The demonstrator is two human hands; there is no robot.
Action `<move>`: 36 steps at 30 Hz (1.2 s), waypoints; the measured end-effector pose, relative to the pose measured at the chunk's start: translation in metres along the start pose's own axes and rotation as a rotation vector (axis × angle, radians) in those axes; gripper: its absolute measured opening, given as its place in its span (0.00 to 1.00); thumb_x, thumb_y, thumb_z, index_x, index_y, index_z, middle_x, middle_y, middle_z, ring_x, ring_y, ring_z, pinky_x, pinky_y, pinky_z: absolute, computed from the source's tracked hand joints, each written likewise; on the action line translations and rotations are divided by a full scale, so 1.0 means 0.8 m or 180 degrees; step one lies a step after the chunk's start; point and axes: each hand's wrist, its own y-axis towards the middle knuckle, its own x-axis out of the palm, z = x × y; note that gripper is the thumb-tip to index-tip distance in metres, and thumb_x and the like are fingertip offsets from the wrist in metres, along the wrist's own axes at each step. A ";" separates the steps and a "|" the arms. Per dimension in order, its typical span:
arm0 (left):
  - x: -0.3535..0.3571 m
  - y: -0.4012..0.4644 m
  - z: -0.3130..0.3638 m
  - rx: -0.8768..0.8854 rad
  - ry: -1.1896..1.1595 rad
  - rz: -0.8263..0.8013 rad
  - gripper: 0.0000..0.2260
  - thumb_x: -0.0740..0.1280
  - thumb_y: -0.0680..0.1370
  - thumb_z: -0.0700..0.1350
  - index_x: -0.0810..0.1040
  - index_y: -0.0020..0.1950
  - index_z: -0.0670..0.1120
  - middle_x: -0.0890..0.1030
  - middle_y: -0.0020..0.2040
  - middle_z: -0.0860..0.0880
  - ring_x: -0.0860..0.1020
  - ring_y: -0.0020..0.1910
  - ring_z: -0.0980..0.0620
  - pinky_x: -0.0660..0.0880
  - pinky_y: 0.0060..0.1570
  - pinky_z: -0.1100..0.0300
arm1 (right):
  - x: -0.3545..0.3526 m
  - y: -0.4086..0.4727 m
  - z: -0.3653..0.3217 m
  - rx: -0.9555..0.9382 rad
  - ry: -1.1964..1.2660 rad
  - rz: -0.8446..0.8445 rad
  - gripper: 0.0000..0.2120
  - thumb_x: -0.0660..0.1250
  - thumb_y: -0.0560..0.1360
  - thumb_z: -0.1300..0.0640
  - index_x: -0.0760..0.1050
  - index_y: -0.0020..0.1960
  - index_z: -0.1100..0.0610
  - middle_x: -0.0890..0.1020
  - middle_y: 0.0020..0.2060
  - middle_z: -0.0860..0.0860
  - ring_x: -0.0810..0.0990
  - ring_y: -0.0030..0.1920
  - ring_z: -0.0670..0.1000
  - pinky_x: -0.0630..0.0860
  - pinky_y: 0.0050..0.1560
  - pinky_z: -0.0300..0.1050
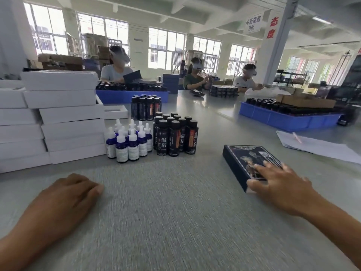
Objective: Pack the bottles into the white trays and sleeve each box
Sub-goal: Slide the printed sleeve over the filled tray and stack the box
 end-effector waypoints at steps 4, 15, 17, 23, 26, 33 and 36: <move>0.009 -0.002 0.008 -0.0054 0.0108 -0.0038 0.17 0.53 0.71 0.71 0.76 0.47 0.66 0.74 0.52 0.58 0.77 0.53 0.49 0.75 0.56 0.49 | 0.008 0.081 -0.023 -0.0093 0.0145 0.0007 0.34 0.50 0.73 0.32 0.52 0.78 0.38 0.52 0.80 0.42 0.46 0.80 0.56 0.49 0.71 0.74; 0.013 -0.001 0.002 0.0122 -0.0016 0.0306 0.13 0.53 0.70 0.77 0.68 0.51 0.80 0.71 0.50 0.69 0.76 0.47 0.55 0.77 0.51 0.49 | 0.021 0.205 -0.110 -0.0986 0.0387 0.0018 0.32 0.51 0.78 0.40 0.50 0.80 0.45 0.51 0.80 0.46 0.49 0.80 0.53 0.43 0.74 0.67; 0.014 0.000 0.004 0.0175 0.0011 0.0435 0.12 0.53 0.72 0.76 0.70 0.49 0.78 0.71 0.49 0.68 0.77 0.46 0.54 0.77 0.49 0.48 | 0.020 0.214 -0.117 -0.1047 0.0419 -0.0003 0.32 0.52 0.78 0.40 0.50 0.80 0.45 0.51 0.80 0.46 0.48 0.80 0.52 0.43 0.74 0.67; 0.011 -0.001 0.011 0.0036 0.0141 0.0412 0.10 0.61 0.72 0.69 0.77 0.45 0.68 0.74 0.49 0.62 0.78 0.50 0.51 0.76 0.50 0.49 | 0.025 0.224 -0.119 -0.1114 0.0440 0.0000 0.36 0.49 0.75 0.37 0.49 0.80 0.46 0.50 0.80 0.46 0.47 0.80 0.52 0.42 0.75 0.66; 0.006 -0.002 0.017 -0.0018 0.0171 0.0250 0.14 0.59 0.70 0.69 0.77 0.47 0.66 0.74 0.50 0.63 0.76 0.52 0.54 0.74 0.53 0.51 | 0.026 0.220 -0.117 -0.1153 0.0436 0.0027 0.34 0.55 0.77 0.39 0.50 0.80 0.46 0.51 0.80 0.46 0.48 0.80 0.52 0.43 0.75 0.65; -0.004 -0.006 0.029 -0.0109 0.0301 0.0089 0.25 0.50 0.72 0.72 0.79 0.53 0.61 0.72 0.52 0.65 0.72 0.53 0.60 0.71 0.54 0.58 | 0.019 0.167 -0.113 -0.1353 0.0895 0.1404 0.24 0.66 0.74 0.52 0.75 0.69 0.55 0.76 0.69 0.55 0.69 0.72 0.56 0.66 0.72 0.56; -0.005 -0.006 0.031 -0.0226 0.0337 -0.0003 0.22 0.53 0.75 0.70 0.78 0.57 0.61 0.71 0.54 0.64 0.71 0.53 0.61 0.70 0.53 0.61 | 0.020 0.125 -0.135 -0.1923 0.1318 0.1559 0.10 0.67 0.74 0.61 0.85 0.51 0.54 0.86 0.50 0.52 0.81 0.48 0.50 0.77 0.54 0.48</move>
